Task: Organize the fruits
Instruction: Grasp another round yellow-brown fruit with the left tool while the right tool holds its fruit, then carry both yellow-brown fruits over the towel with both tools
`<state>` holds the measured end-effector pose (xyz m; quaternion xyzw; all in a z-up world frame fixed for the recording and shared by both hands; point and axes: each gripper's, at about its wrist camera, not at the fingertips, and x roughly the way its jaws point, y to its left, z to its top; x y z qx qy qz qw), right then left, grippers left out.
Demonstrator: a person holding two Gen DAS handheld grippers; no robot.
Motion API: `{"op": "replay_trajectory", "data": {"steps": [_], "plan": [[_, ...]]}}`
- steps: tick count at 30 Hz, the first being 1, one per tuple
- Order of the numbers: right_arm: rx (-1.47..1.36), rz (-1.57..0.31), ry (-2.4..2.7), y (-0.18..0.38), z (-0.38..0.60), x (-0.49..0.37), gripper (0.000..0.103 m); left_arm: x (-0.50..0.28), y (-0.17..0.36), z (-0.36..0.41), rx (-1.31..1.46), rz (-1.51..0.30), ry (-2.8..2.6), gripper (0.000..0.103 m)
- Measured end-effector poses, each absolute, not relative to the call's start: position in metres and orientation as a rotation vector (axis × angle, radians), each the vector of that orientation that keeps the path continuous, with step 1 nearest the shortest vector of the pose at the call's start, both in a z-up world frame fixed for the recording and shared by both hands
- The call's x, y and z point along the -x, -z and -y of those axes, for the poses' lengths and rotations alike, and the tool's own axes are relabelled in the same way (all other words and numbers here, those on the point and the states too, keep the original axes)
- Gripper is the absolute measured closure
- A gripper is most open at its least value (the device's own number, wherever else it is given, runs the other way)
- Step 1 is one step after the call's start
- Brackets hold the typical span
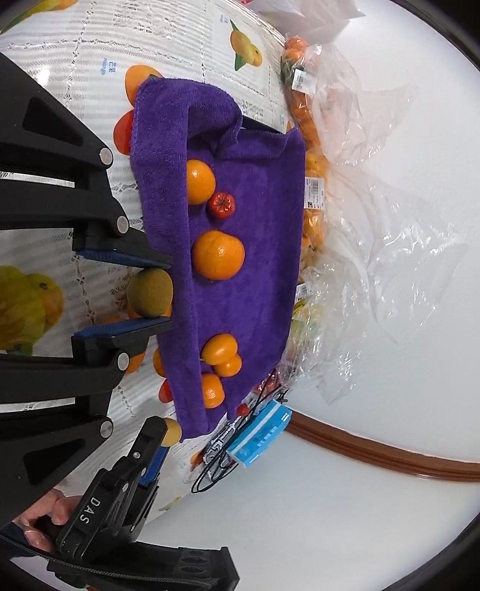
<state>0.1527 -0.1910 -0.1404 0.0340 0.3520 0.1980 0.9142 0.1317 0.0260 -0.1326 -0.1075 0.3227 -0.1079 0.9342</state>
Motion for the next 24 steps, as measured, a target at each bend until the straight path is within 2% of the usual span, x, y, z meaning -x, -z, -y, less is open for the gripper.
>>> {"op": "replay_trajectory", "data": {"steps": [24], "plan": [[-0.094, -0.678, -0.429, 0.135, 0.190, -0.146, 0.075, -0.121, 0.118, -0.026, 0.229, -0.591, 0.238, 0.078]]}}
